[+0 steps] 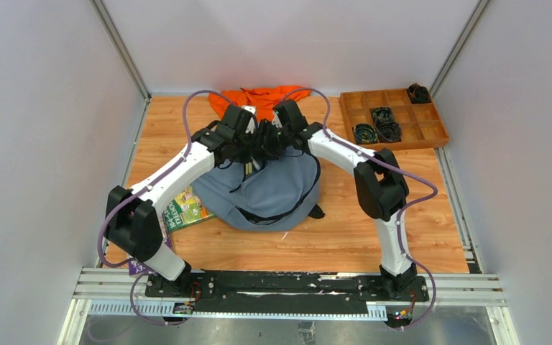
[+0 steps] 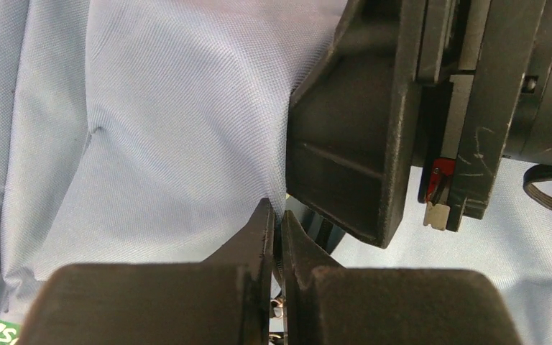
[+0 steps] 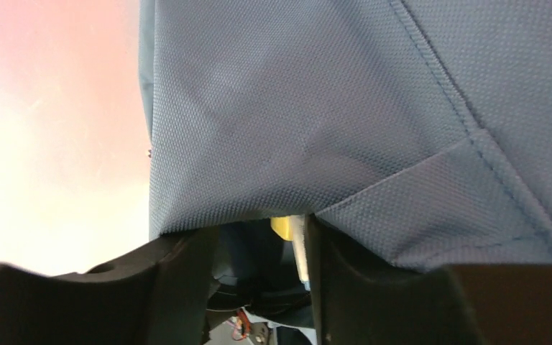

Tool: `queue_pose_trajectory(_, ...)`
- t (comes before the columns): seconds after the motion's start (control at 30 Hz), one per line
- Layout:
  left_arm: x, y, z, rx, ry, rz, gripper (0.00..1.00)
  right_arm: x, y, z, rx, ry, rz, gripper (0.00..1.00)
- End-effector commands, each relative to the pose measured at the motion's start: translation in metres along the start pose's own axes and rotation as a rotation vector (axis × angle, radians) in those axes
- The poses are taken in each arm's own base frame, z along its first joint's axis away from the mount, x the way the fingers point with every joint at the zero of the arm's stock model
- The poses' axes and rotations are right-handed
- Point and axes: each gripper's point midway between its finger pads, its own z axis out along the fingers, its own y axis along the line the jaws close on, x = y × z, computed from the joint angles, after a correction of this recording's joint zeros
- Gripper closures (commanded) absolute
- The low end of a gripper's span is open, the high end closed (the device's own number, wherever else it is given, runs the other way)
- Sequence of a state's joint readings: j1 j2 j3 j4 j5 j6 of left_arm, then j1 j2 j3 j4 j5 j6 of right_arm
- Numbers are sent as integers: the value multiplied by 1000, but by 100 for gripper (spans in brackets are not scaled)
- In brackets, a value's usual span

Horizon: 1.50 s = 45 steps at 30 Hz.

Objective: Pack the student bag
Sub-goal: Place the stationery in the student bag.

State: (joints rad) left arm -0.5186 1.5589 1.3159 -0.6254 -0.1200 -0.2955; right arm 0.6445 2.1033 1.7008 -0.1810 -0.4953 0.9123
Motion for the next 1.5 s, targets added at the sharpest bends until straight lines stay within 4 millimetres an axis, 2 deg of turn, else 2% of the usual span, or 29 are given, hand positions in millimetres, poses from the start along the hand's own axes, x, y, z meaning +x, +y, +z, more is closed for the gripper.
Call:
queue_pose_trajectory(0.0, -10, -1, -14, 10, -46, -24, 91, -7, 5, -10, -14, -51, -25, 45)
queue_pose_trajectory(0.1, -12, -2, -14, 24, -48, -36, 81, 6, 4, -25, -19, -39, -47, 46)
queue_pose_trajectory(0.27, -16, -5, -19, 42, -60, -47, 75, 25, -1, -57, 11, -54, -129, 57)
queue_pose_trajectory(0.37, -19, -7, -26, 60, -73, -48, 71, 31, -9, -75, 56, -74, -175, 66)
queue_pose_trajectory(0.43, -22, -9, -32, 71, -81, -51, 68, 33, -15, -84, 93, -84, -204, 80)
queue_pose_trajectory(0.5, -26, -10, -39, 79, -95, -53, 66, 35, -19, -90, 116, -87, -222, 88)
queue_pose_trajectory(0.6, -27, -8, -46, 74, -109, -56, 66, 34, -10, -93, 107, -92, -252, 95)
queue_pose_trajectory(0.73, -12, 2, -53, 45, -92, -64, 66, 35, 6, -93, 94, -86, -308, 98)
queue_pose_trajectory(0.93, 22, 11, -64, 42, -73, -99, 67, 36, 36, -78, 64, -74, -390, 99)
queue_pose_trajectory(1.1, 52, 18, -61, 41, -2, -119, 67, 29, 41, -50, 49, -44, -386, 99)
queue_pose_trajectory(1.2, 69, 18, -55, 66, 54, -112, 60, 24, 33, -32, 75, -29, -377, 99)
queue_pose_trajectory(1.27, 78, 15, -53, 87, 90, -97, 56, 22, 19, -19, 118, -20, -375, 99)
queue_pose_trajectory(1.4, 88, 15, -49, 93, 127, -92, 55, 21, -16, 4, 211, 7, -372, 100)
queue_pose_trajectory(1.47, 92, 15, -48, 91, 138, -89, 55, 24, -24, 9, 226, 33, -371, 100)
